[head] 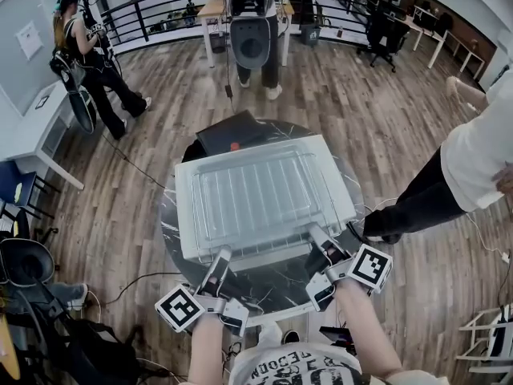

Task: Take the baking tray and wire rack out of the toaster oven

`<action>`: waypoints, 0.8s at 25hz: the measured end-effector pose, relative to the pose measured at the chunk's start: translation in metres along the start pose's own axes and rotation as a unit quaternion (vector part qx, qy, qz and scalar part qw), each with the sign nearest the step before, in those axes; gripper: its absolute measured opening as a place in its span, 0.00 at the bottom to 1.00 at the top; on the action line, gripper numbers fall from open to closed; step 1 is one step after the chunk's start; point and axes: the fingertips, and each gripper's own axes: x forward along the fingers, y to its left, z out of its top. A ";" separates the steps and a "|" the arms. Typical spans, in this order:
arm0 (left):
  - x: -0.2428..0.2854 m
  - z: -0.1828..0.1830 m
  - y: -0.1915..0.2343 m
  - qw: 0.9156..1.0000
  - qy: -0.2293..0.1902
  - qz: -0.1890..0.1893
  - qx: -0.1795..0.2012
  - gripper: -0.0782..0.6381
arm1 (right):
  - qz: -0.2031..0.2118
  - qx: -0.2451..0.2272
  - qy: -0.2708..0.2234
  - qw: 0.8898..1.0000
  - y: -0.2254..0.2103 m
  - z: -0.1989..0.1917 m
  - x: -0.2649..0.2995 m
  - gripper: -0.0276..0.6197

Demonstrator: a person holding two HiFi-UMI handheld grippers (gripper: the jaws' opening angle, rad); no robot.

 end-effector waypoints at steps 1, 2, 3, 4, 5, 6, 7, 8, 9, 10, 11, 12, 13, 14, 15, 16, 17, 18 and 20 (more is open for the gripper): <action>0.001 -0.001 -0.001 1.000 0.000 0.000 0.001 0.14 | 0.002 0.001 0.000 1.000 0.000 0.001 0.000 0.05; 0.002 -0.002 -0.002 1.000 -0.001 0.000 0.002 0.14 | 0.002 0.002 -0.001 1.000 0.000 0.002 -0.001 0.05; 0.002 -0.003 -0.003 1.000 -0.001 -0.001 0.003 0.14 | 0.003 0.002 -0.001 1.000 0.000 0.003 -0.001 0.05; 0.002 -0.003 -0.003 1.000 -0.001 -0.001 0.005 0.14 | 0.004 0.000 -0.001 1.000 0.000 0.004 -0.002 0.05; 0.002 -0.004 -0.004 1.000 -0.001 -0.002 0.008 0.14 | 0.008 -0.005 -0.001 1.000 0.002 0.004 -0.002 0.05; 0.001 -0.003 -0.005 1.000 0.000 -0.002 0.012 0.15 | 0.014 -0.011 -0.002 1.000 0.004 0.004 -0.002 0.05; 0.000 -0.003 -0.006 1.000 0.000 -0.002 0.018 0.15 | 0.022 -0.017 -0.001 1.000 0.007 0.004 -0.003 0.05; -0.001 -0.003 -0.006 1.000 0.001 -0.001 0.022 0.15 | 0.029 -0.023 0.001 0.999 0.010 0.003 -0.004 0.06; -0.002 -0.002 -0.007 1.000 0.002 -0.002 0.023 0.19 | 0.033 -0.030 0.003 0.999 0.012 0.003 -0.005 0.09; -0.003 -0.002 -0.007 1.000 0.003 -0.006 0.024 0.25 | 0.036 -0.037 0.006 0.999 0.013 0.003 -0.006 0.17; -0.003 -0.001 -0.008 1.000 0.004 -0.011 0.023 0.28 | 0.037 -0.045 0.008 0.998 0.014 0.003 -0.007 0.23; -0.004 -0.002 -0.009 1.000 0.004 -0.015 0.022 0.28 | 0.038 -0.051 0.010 0.998 0.014 0.004 -0.007 0.27; -0.005 -0.002 -0.008 1.000 0.003 -0.018 0.022 0.28 | 0.036 -0.055 0.010 0.998 0.012 0.003 -0.008 0.30; -0.005 -0.003 -0.007 1.000 0.003 -0.018 0.022 0.28 | 0.033 -0.054 0.010 0.998 0.009 0.003 -0.009 0.31; -0.006 -0.003 -0.005 1.000 0.002 -0.018 0.021 0.29 | 0.029 -0.051 0.009 0.998 0.007 0.002 -0.009 0.32; -0.007 -0.004 -0.004 1.000 0.002 -0.018 0.019 0.29 | 0.026 -0.048 0.009 0.998 0.004 0.001 -0.010 0.32; -0.008 -0.005 -0.003 1.000 0.001 -0.017 0.017 0.29 | 0.025 -0.047 0.009 0.999 0.002 0.000 -0.011 0.33; -0.009 -0.006 -0.003 1.000 0.001 -0.017 0.016 0.29 | 0.025 -0.046 0.009 0.999 0.001 -0.001 -0.013 0.33; -0.012 -0.007 -0.003 1.000 0.000 -0.016 0.017 0.29 | 0.026 -0.044 0.011 0.999 0.001 -0.002 -0.017 0.34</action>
